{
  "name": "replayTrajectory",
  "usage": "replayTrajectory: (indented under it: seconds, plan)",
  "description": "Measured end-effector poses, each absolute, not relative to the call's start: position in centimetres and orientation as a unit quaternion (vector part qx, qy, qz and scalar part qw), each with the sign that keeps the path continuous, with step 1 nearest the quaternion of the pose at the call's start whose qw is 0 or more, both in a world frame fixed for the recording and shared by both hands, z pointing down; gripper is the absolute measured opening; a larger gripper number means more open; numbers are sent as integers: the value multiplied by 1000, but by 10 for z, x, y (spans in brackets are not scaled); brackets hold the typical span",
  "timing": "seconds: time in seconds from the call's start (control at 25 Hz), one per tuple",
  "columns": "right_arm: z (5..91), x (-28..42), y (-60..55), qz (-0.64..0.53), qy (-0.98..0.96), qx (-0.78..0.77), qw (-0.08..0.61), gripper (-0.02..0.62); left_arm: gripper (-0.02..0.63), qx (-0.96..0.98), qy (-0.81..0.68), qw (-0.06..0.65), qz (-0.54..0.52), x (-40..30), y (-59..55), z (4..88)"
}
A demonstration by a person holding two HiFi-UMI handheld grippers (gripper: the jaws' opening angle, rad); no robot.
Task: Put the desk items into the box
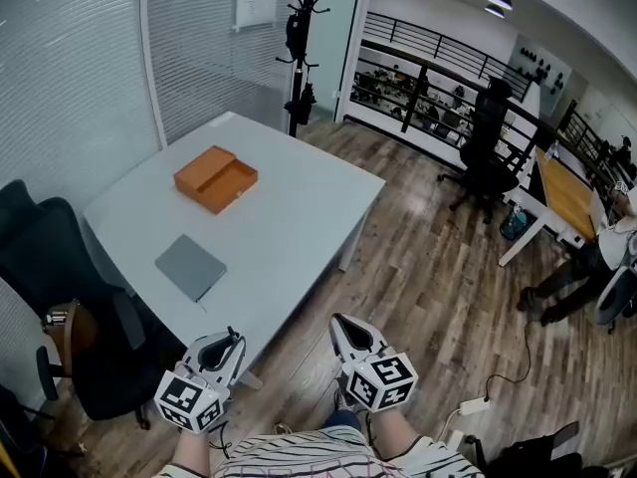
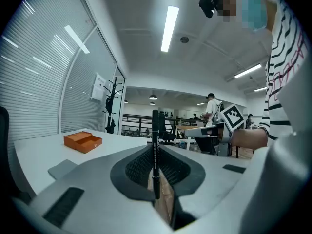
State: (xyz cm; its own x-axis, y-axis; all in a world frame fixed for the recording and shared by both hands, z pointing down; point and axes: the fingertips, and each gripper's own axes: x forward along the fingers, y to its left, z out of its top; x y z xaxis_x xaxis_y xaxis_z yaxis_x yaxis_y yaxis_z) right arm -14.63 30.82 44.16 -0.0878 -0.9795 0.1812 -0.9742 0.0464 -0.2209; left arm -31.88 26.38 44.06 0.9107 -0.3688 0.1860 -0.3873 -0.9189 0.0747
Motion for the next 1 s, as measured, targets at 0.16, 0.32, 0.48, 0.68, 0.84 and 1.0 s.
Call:
replayTrajectory:
  seconds: [0.16, 0.32, 0.48, 0.68, 0.84, 1.0]
  plan:
    - [445, -124, 295, -146, 728, -669, 11, 28, 52, 973, -207, 56, 87, -300, 252, 443]
    - [445, -94, 278, -149, 739, -657, 10, 28, 52, 969, -223, 56, 88, -270, 236, 442]
    - [448, -59, 255, -152, 752, -641, 6, 28, 52, 965, -242, 54, 86, -233, 216, 439]
    - [450, -13, 236, -154, 775, -612, -1, 28, 52, 956, -276, 52, 82, -186, 203, 434]
    - [450, 22, 223, -152, 794, -589, -8, 28, 52, 948, -304, 53, 77, -152, 197, 434]
    - [450, 46, 212, -150, 811, -566, -13, 28, 52, 940, -329, 53, 77, -128, 192, 434]
